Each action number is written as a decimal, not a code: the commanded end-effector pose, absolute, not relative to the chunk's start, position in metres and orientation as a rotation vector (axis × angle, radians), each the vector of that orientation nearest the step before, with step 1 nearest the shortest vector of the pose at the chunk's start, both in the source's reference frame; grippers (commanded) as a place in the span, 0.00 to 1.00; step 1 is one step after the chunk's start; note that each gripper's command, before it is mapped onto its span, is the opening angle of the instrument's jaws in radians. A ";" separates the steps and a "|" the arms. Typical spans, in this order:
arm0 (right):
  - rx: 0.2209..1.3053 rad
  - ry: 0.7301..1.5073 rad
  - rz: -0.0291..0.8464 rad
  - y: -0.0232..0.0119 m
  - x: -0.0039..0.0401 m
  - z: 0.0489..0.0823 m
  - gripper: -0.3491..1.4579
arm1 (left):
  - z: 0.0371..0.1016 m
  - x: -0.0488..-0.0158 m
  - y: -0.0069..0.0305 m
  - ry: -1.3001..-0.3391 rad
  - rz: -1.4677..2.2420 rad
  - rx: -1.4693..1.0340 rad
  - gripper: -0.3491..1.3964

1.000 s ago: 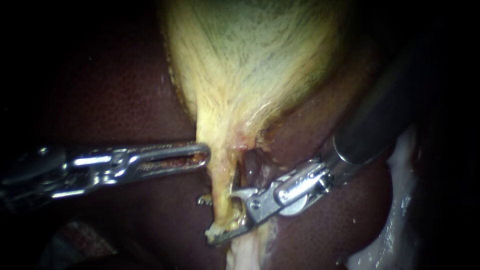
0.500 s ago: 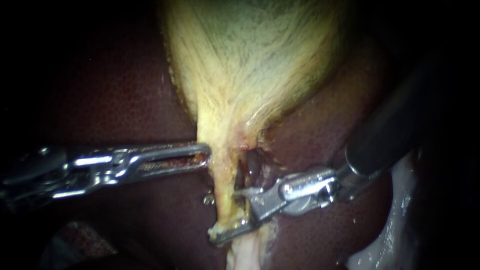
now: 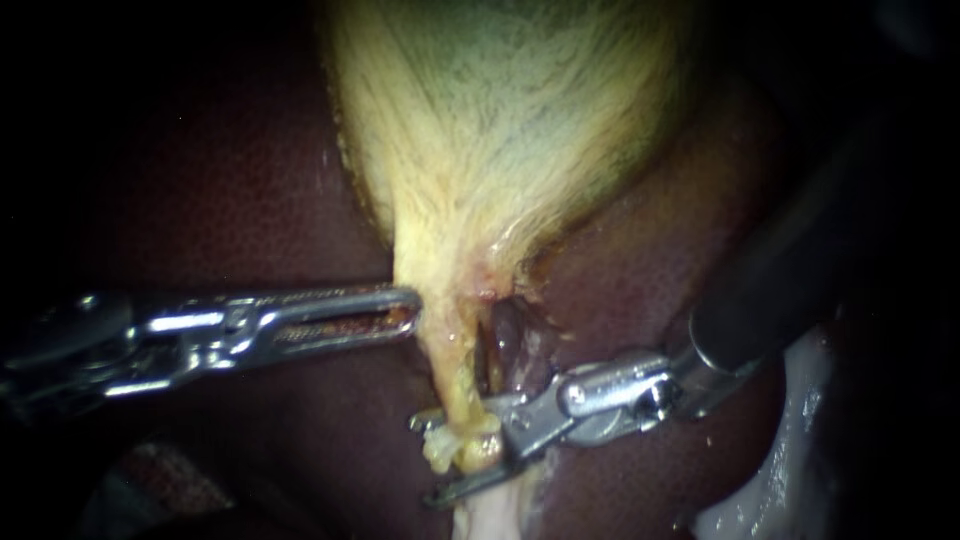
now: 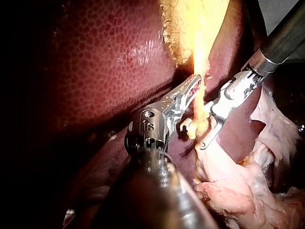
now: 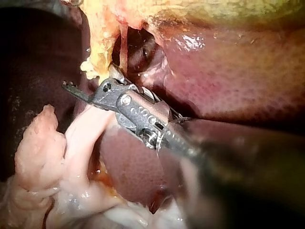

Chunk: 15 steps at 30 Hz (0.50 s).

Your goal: Going back second clip left tube

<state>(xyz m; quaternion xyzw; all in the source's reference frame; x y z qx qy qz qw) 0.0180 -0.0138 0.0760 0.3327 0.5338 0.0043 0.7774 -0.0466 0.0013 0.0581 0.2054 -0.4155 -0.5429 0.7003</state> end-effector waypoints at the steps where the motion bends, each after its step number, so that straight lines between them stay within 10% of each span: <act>1: 0.720 1.155 0.013 -0.0132 0.0177 0.0760 0.52 | 0.0581 -0.0466 0.0013 -0.926 -1.209 0.457 0.00; 15: 0.652 1.151 0.109 -0.0090 0.0141 0.0752 0.52 | 0.0581 -0.0464 0.0013 -0.926 -1.208 0.458 0.00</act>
